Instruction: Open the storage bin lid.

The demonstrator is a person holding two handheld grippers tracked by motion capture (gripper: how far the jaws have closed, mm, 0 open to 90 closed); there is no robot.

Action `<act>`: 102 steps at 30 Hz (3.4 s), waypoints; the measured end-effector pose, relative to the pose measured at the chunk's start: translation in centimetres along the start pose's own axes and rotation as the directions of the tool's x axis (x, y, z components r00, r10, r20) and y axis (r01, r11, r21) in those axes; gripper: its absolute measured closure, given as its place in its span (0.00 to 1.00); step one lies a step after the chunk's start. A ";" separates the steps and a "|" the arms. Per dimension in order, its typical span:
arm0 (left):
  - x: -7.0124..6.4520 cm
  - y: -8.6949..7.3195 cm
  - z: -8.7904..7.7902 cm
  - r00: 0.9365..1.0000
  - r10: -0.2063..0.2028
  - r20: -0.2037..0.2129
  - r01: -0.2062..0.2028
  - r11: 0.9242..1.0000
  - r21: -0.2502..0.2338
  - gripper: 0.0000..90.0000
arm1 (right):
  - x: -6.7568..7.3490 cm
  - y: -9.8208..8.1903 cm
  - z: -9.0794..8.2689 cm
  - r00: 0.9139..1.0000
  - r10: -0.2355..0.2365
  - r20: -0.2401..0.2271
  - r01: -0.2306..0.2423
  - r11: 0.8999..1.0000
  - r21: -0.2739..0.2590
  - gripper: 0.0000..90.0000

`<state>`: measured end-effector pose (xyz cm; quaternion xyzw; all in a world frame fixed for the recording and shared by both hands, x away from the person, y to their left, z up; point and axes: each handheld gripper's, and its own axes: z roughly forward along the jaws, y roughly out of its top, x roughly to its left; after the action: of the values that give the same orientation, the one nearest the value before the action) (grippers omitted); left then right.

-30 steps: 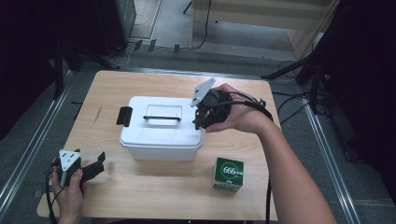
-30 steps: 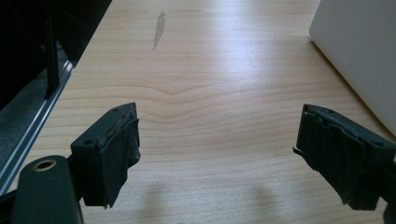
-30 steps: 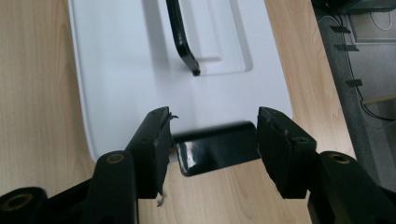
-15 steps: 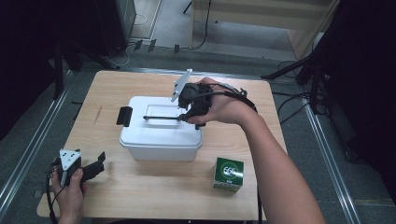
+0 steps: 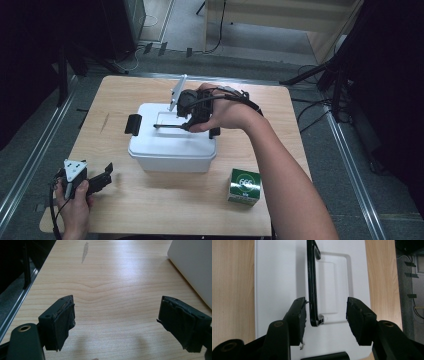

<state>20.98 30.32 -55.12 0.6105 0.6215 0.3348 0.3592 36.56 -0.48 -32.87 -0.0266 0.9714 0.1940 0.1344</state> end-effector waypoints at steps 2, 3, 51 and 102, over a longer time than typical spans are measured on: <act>0.0 0.0 0.0 1.000 0.000 0.002 0.000 1.000 0.000 0.16 | 0.1 0.3 0.2 1.000 -0.010 -0.006 0.010 1.000 -0.004 0.60; 0.0 0.0 0.0 1.000 0.000 0.002 0.000 1.000 0.001 0.16 | 0.1 0.5 0.3 1.000 -0.020 -0.008 0.020 1.000 -0.005 0.61; 0.2 0.0 0.1 1.000 -0.022 0.014 0.022 1.000 0.002 0.16 | 0.4 2.3 2.3 0.998 -0.068 0.009 0.067 0.994 0.083 0.95; 0.0 0.0 0.1 1.000 -0.005 0.011 0.005 1.000 0.003 0.16 | -1.5 -8.1 -6.3 0.991 0.039 0.127 -0.046 0.997 0.055 0.95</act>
<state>21.09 30.33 -55.15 0.6114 0.6214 0.3297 0.3625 37.21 -10.33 -29.86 0.0104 0.9666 0.1697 0.1917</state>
